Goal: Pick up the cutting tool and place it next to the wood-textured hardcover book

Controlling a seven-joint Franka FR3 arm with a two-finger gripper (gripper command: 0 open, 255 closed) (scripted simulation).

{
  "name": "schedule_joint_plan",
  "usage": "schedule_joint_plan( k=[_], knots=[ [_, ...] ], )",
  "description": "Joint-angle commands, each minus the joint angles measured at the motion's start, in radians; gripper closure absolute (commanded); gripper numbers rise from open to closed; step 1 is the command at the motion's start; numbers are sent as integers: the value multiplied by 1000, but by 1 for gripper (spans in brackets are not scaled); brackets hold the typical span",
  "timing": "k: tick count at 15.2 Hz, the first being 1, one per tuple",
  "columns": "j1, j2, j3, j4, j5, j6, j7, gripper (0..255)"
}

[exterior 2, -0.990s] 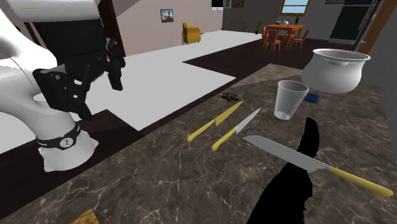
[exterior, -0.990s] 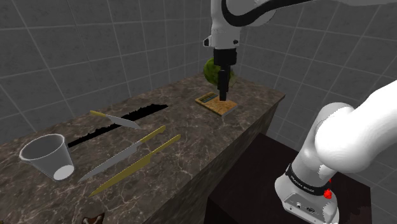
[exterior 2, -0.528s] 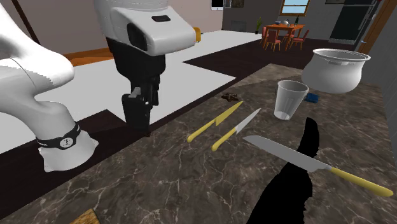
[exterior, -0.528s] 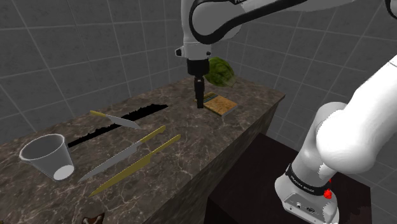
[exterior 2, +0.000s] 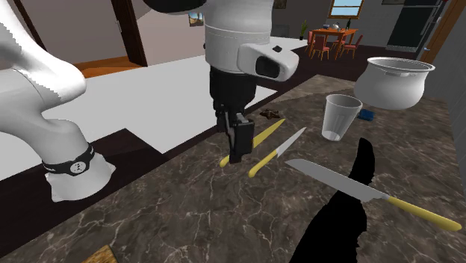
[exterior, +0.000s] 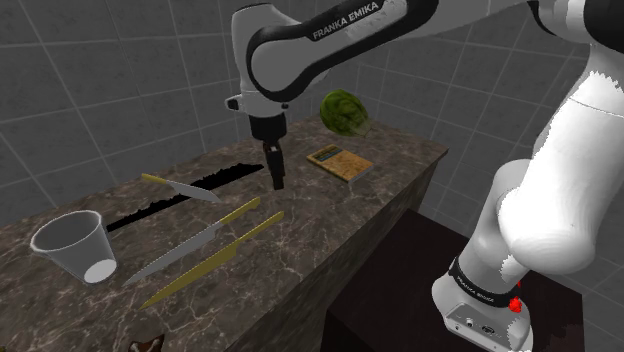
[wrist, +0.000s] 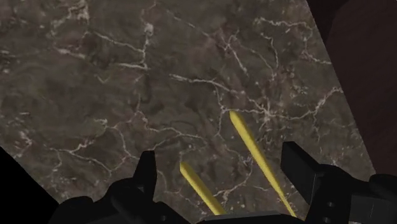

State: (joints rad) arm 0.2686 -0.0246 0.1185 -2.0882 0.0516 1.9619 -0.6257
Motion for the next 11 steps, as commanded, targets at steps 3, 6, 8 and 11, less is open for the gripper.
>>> schedule_joint_plan(
  k=[3,6,8,11],
  knots=[
    [38,122,37,102,-36,43,-53,0],
    [67,203,63,171,-69,71,-89,0],
    [89,256,79,218,-93,87,-112,0],
    [123,332,102,287,-132,108,-145,0]
  ],
)
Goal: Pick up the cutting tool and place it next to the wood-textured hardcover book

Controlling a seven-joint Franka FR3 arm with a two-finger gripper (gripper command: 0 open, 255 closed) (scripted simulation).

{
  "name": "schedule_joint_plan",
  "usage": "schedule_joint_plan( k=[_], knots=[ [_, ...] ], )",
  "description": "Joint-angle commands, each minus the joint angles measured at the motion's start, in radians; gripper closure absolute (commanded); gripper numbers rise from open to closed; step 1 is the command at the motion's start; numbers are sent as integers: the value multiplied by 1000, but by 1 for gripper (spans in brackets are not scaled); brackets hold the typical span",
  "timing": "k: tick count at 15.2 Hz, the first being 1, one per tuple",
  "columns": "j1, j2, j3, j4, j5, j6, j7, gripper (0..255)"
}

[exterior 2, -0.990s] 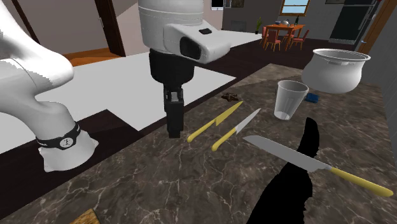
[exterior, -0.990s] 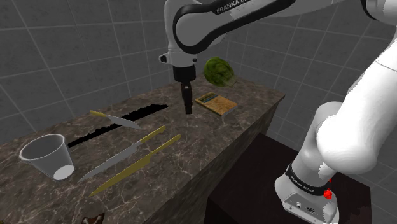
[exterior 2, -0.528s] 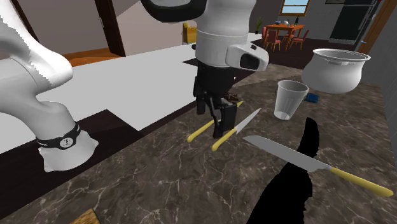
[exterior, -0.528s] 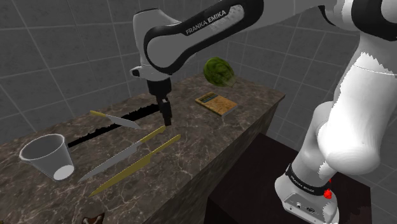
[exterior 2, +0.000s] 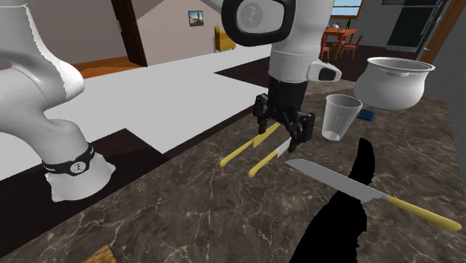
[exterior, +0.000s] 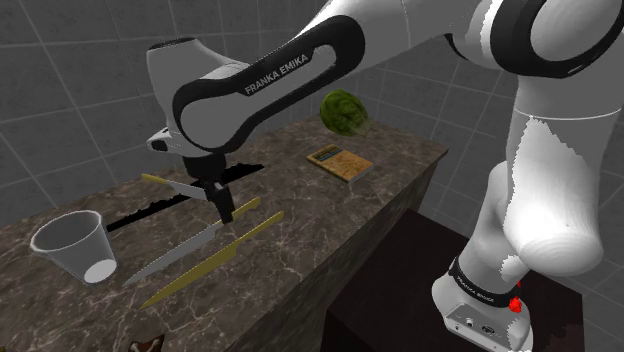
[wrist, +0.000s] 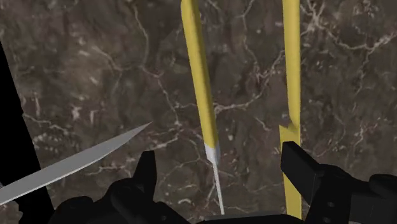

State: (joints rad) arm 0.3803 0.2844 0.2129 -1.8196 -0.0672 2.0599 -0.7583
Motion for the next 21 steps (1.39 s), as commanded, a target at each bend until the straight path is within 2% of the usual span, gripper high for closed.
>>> schedule_joint_plan(
  k=[1,3,11,18,19,21],
  knots=[
    [23,48,15,42,-26,16,-24,0],
    [45,89,27,80,-50,26,-42,0],
    [48,133,19,38,-65,110,-33,0],
    [48,133,19,39,-65,110,-33,0],
    [48,133,19,39,-65,110,-33,255],
    [48,133,19,39,-65,110,-33,255]
  ],
)
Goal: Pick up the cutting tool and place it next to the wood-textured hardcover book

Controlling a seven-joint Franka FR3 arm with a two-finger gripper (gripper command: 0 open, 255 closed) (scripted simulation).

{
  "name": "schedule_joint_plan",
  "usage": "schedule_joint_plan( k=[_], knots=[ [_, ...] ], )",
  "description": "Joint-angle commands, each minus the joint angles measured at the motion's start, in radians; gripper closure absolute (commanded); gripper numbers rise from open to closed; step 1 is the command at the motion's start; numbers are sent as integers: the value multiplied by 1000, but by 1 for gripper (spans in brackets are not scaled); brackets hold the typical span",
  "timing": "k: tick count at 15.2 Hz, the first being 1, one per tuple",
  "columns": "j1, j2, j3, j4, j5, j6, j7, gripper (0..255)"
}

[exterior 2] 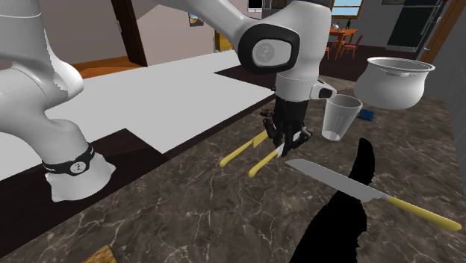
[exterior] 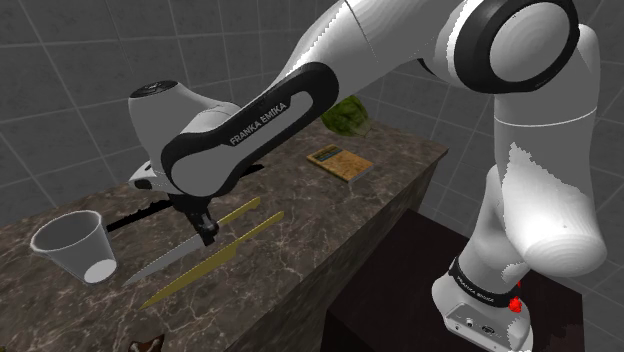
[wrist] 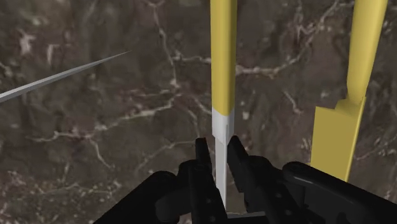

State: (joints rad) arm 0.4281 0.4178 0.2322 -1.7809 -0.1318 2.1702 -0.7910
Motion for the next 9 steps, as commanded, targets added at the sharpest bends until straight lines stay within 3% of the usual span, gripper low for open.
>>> schedule_joint_plan(
  k=[1,9],
  knots=[
    [0,0,0,0,0,0,0,255],
    [-1,-13,2,9,4,-21,-3,255]
  ],
)
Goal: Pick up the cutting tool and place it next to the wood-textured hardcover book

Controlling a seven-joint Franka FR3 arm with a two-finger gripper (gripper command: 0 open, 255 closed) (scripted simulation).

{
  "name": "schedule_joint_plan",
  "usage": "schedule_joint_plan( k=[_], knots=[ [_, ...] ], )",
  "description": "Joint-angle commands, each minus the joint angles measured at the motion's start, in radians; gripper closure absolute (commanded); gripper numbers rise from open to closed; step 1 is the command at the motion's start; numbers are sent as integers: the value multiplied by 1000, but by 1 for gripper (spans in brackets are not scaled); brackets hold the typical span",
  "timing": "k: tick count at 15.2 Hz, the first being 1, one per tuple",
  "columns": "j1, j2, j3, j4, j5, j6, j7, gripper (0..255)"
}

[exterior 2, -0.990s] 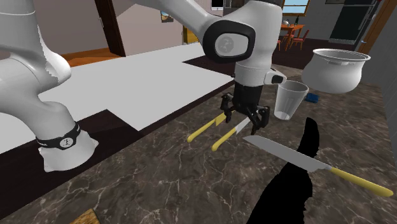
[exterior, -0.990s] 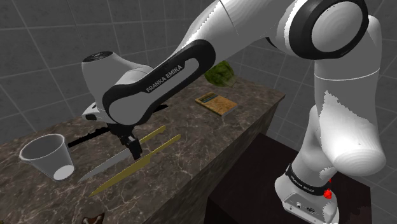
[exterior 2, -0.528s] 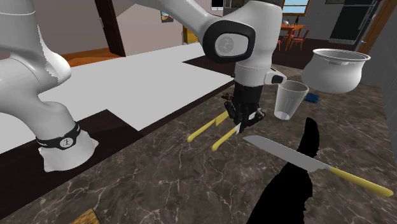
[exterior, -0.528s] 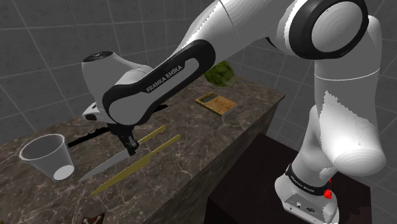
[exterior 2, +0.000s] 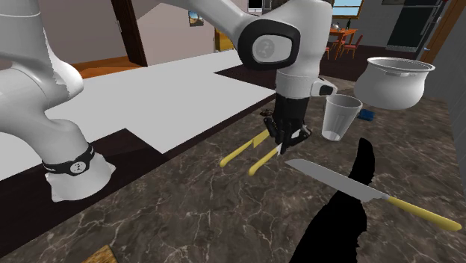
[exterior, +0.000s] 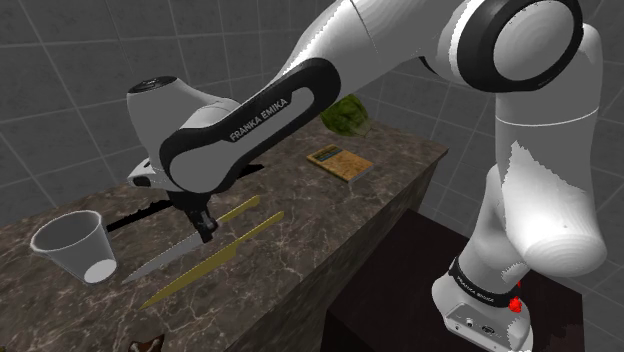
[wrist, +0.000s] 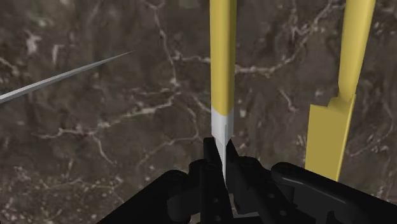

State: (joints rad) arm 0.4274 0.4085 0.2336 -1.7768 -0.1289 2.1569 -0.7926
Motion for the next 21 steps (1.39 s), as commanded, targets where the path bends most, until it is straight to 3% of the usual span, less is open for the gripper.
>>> schedule_joint_plan(
  k=[1,21],
  knots=[
    [-1,-10,2,10,3,-19,-3,255],
    [-6,-99,14,158,34,-253,-25,255]
  ],
)
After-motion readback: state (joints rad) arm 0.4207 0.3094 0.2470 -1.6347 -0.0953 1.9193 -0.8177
